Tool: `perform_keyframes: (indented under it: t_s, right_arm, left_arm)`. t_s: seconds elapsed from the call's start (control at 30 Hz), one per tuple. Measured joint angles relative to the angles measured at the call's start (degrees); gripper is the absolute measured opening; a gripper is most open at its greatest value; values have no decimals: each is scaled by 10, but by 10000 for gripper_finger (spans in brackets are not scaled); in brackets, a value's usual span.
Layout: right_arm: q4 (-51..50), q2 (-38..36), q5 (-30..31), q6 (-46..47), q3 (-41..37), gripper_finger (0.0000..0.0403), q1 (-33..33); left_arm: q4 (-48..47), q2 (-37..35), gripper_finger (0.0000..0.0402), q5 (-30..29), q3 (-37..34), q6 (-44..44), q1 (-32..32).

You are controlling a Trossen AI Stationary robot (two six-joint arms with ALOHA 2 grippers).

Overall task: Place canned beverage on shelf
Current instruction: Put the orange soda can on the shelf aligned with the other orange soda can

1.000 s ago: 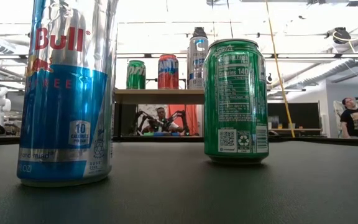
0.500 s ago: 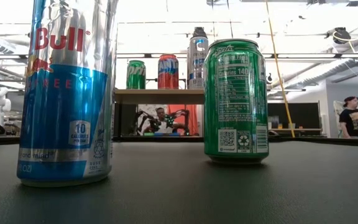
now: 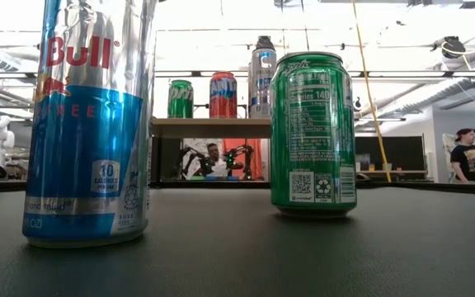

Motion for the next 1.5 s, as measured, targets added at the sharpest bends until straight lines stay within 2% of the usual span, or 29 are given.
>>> perform_keyframes:
  t_s: [0.2, 0.5, 0.67, 0.93, 1.07, 1.17, 1.27, 1.37, 1.5]
  right_arm:
    - [-11, 0, 1, 7, 0, 282, 0]
    - [-32, -2, -7, 14, 0, 281, 4]
    - [-35, -13, -8, 21, 0, 281, 8]
    - [-115, -60, -64, 68, 0, 281, 19]
    - [-178, -82, -65, 104, 0, 281, 28]
    - [-188, -84, -67, 133, -15, 281, 37]
    - [-140, -82, -91, 151, -54, 281, 43]
    - [-31, -82, -110, 152, -107, 281, 47]
    - [139, -82, -139, 114, -169, 281, 49]
  left_arm:
    - [31, 0, 382, -19, 0, 81, -1]
    - [42, -1, 390, -92, 3, 223, -20]
    - [41, -20, 391, -166, 3, 322, -46]
    - [68, -55, 391, -307, 4, 556, -105]
    - [128, -59, 391, -318, 4, 659, -115]
    - [163, -59, 391, -308, -1, 695, -118]
    - [193, -55, 391, -287, -21, 723, -118]
    - [229, -47, 391, -283, -55, 739, -118]
    - [364, -47, 391, -283, -125, 784, -118]
